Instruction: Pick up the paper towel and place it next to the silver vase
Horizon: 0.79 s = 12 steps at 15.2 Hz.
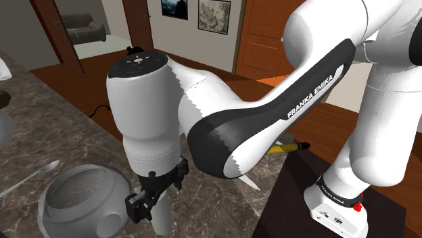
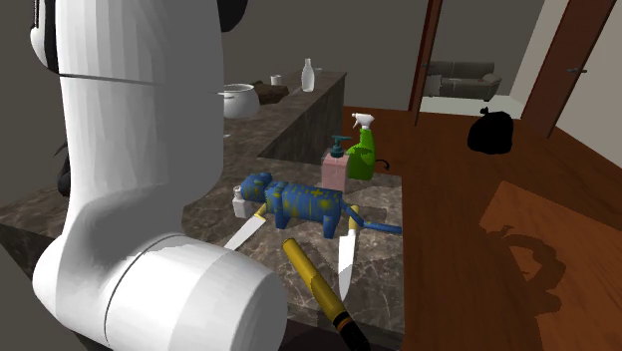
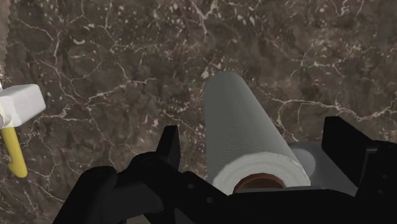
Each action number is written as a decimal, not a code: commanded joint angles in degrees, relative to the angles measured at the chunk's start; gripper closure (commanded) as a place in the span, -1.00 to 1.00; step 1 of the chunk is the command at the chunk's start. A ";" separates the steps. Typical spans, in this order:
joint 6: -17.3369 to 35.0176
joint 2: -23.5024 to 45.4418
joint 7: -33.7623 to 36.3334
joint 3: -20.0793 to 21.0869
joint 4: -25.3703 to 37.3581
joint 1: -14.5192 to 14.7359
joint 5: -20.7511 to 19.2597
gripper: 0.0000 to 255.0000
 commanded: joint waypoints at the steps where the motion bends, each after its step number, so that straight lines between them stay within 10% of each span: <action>1: -1.57 -0.94 -0.65 0.51 1.04 -0.45 0.99 -1.00; 12: -6.15 -3.14 -2.20 1.59 4.44 -1.37 3.33 -1.00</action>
